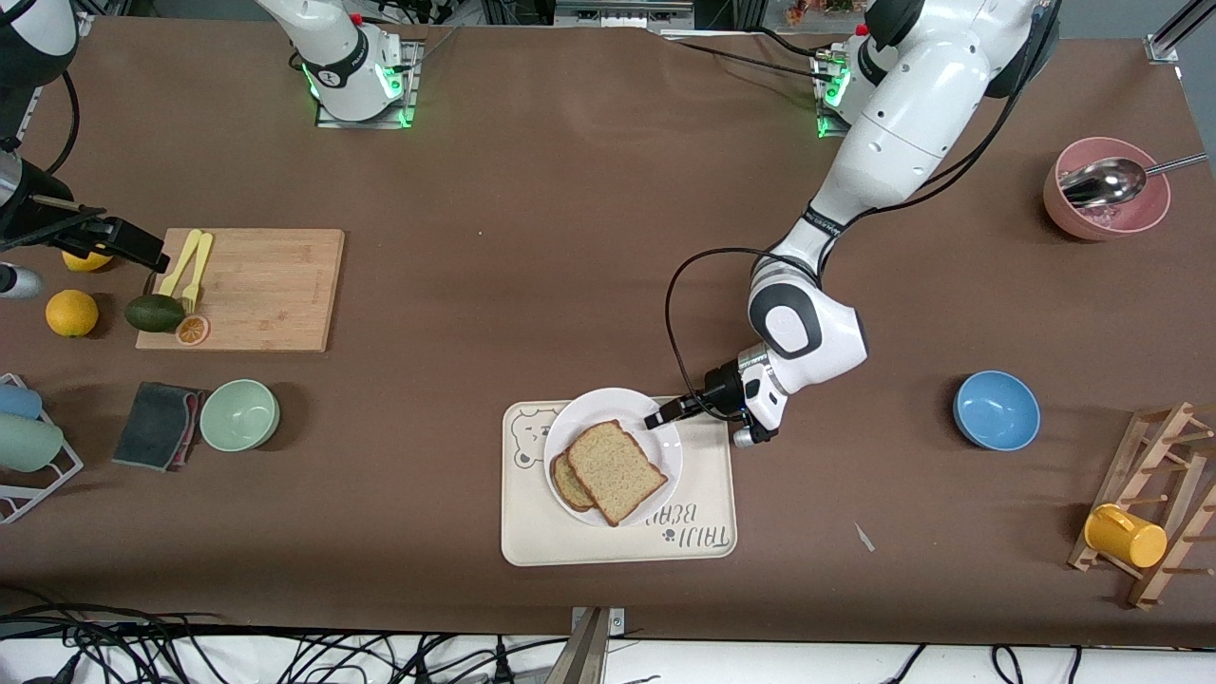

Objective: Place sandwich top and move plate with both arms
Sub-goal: 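Slide the plate with the left gripper onto the bear tray, then release the plate and raise the left gripper away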

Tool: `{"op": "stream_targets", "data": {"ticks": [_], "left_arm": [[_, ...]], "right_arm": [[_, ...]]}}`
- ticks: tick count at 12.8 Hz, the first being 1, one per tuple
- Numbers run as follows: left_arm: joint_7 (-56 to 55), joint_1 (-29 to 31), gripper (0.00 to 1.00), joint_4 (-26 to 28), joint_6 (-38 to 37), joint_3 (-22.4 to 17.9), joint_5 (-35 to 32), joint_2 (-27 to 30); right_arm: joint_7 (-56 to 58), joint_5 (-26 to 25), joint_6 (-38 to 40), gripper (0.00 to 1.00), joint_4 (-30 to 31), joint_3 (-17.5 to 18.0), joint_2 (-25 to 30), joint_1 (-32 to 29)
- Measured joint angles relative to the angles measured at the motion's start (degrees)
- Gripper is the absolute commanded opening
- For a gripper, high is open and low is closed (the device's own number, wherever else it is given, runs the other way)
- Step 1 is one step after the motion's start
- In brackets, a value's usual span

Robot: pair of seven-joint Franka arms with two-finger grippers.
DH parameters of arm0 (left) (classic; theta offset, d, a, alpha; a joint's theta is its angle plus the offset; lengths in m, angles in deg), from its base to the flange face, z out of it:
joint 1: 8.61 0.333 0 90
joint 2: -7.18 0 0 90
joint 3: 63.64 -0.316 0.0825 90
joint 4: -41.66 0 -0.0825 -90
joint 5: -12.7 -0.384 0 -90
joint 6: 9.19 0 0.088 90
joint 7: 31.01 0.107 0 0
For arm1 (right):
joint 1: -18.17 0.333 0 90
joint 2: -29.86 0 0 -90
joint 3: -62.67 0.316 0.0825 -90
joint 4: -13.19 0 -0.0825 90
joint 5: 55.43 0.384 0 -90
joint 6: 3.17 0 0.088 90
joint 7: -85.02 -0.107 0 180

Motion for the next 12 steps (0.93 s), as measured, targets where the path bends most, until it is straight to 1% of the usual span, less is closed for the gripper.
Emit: {"op": "stream_targets", "data": {"ticks": [2,5,7,8,10,12], "left_arm": [[0.0,0.8,0.99,-0.6,0.0,-0.2,-1.7,0.4],[0.0,1.2,0.99,-0.5,0.0,-0.1,-2.2,1.5],[0.0,1.4,0.99,0.5,-0.2,-0.1,-2.3,3.1],[0.0,1.8,0.99,1.8,-1.0,-0.1,-2.4,4.9],[0.0,3.4,0.99,6.1,-2.6,-0.1,-2.7,10.2],[-0.2,5.4,0.99,11.6,-3.3,-0.1,-6.1,16.2]], "right_arm": [[0.0,0.0,0.0,1.0,0.0,0.0,0.0,0.0],[0.0,0.0,0.0,1.0,-0.1,0.0,0.0,0.0],[0.0,0.0,0.0,1.0,-0.2,0.0,0.0,0.0],[0.0,0.0,0.0,1.0,-0.4,0.0,0.0,0.0],[0.0,0.0,0.0,1.0,-0.7,-0.1,0.1,0.0],[0.0,0.0,0.1,1.0,-0.7,-0.2,0.1,0.0]]}}
